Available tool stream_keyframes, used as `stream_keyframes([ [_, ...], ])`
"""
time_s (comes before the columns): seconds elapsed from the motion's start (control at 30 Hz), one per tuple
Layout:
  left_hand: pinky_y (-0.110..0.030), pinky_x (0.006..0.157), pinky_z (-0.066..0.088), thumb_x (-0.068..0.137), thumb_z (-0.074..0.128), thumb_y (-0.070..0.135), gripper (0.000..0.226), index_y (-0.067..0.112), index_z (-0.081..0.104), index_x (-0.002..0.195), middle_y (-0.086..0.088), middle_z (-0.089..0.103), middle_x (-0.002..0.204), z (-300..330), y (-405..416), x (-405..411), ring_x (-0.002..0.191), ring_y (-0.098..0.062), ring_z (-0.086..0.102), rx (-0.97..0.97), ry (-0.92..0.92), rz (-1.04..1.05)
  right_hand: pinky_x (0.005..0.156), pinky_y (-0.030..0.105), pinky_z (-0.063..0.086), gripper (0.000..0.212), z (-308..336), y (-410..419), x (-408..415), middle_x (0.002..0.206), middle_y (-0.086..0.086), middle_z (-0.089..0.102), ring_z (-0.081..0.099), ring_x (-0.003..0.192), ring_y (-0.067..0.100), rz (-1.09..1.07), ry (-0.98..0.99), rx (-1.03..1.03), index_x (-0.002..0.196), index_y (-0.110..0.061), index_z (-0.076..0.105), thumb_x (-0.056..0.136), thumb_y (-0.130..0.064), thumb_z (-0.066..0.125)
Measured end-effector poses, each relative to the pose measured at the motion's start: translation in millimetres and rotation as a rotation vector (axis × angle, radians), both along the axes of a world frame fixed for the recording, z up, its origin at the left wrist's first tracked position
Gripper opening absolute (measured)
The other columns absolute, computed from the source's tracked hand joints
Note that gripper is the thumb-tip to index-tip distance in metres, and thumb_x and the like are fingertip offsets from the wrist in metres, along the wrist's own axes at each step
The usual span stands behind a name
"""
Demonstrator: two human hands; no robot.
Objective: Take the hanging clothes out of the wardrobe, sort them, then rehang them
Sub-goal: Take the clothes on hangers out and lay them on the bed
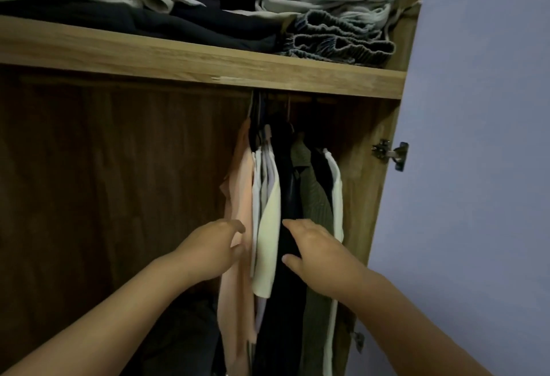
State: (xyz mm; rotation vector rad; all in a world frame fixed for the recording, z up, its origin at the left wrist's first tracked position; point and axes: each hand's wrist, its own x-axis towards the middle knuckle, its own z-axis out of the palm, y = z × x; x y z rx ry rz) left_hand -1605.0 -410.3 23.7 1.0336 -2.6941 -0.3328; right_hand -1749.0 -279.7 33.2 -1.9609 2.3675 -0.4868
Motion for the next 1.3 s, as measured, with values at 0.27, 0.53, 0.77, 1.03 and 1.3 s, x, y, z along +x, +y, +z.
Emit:
stream_keyframes([
  [0.27, -0.009, 0.069, 0.042, 0.092, 0.054, 0.033, 0.032, 0.029, 0.052, 0.124, 0.010, 0.055, 0.122, 4.4, -50.5, -5.5, 0.096, -0.001, 0.053, -0.033, 0.145, 0.109, 0.112, 0.024, 0.019, 0.063, 37.6, -98.5, 4.7, 0.156, -0.006, 0.019, 0.019, 0.142, 0.011, 0.105, -0.531, -0.262, 0.151, -0.027, 0.010, 0.099, -0.016, 0.043],
  [0.53, -0.013, 0.087, 0.041, 0.092, 0.052, 0.036, 0.044, 0.029, 0.042, 0.135, 0.011, 0.049, 0.133, 11.8, -93.9, 9.0, 0.116, -0.003, 0.050, -0.076, 0.192, 0.253, 0.104, 0.023, 0.029, 0.058, 41.5, -176.1, -6.3, 0.150, -0.001, 0.033, 0.034, 0.136, 0.015, 0.094, -0.848, -0.424, 0.148, -0.022, 0.022, 0.097, -0.003, 0.039],
  [0.77, -0.012, 0.089, 0.041, 0.092, 0.052, 0.037, 0.044, 0.030, 0.042, 0.135, 0.012, 0.049, 0.134, 11.4, -130.0, 19.5, 0.115, -0.001, 0.049, -0.078, 0.249, 0.320, 0.092, 0.030, 0.041, 0.051, 41.9, -222.4, 5.4, 0.131, 0.004, 0.049, 0.051, 0.112, 0.020, 0.010, -1.058, -0.404, 0.142, -0.019, 0.033, 0.093, -0.007, 0.043],
  [1.03, -0.014, 0.086, 0.043, 0.092, 0.052, 0.034, 0.043, 0.034, 0.040, 0.133, 0.016, 0.048, 0.131, 20.1, -172.7, 17.4, 0.102, 0.003, 0.049, -0.038, 0.310, 0.287, 0.090, 0.035, 0.047, 0.032, 56.7, -289.1, 23.3, 0.102, 0.011, 0.060, 0.058, 0.096, 0.028, -0.167, -1.224, -0.324, 0.119, -0.004, 0.054, 0.091, -0.019, 0.052],
  [1.3, -0.011, 0.073, 0.043, 0.093, 0.052, 0.030, 0.036, 0.037, 0.042, 0.127, 0.019, 0.046, 0.113, 24.0, -213.3, 35.3, 0.096, 0.003, 0.049, 0.076, 0.377, 0.240, 0.110, 0.034, 0.034, 0.077, 42.5, -344.3, 43.8, 0.143, -0.002, 0.037, 0.040, 0.131, 0.022, -0.216, -1.265, -0.676, 0.148, -0.026, 0.016, 0.086, 0.006, 0.048],
])
